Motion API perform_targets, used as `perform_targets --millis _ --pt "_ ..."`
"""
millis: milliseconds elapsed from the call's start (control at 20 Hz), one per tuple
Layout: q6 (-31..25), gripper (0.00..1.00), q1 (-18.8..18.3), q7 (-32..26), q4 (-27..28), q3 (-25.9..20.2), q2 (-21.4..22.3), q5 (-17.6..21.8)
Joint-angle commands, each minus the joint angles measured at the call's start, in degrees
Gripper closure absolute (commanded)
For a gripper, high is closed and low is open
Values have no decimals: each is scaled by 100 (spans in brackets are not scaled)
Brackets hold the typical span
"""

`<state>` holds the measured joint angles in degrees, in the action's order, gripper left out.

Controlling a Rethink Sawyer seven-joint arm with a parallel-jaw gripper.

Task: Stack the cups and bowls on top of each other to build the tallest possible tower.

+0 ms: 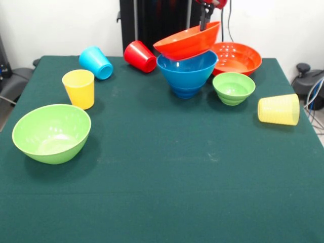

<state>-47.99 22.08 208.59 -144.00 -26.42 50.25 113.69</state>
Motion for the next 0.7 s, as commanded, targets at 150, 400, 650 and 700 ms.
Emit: perform_targets --millis 150,400,650,700 --pt "-81 100 -113 109 369 -326 -366 148" --pt "-81 0 -114 89 370 -326 -375 146" --pt "-102 0 -115 66 382 -319 -395 153" --pt "-111 0 -111 71 381 -319 -402 153"
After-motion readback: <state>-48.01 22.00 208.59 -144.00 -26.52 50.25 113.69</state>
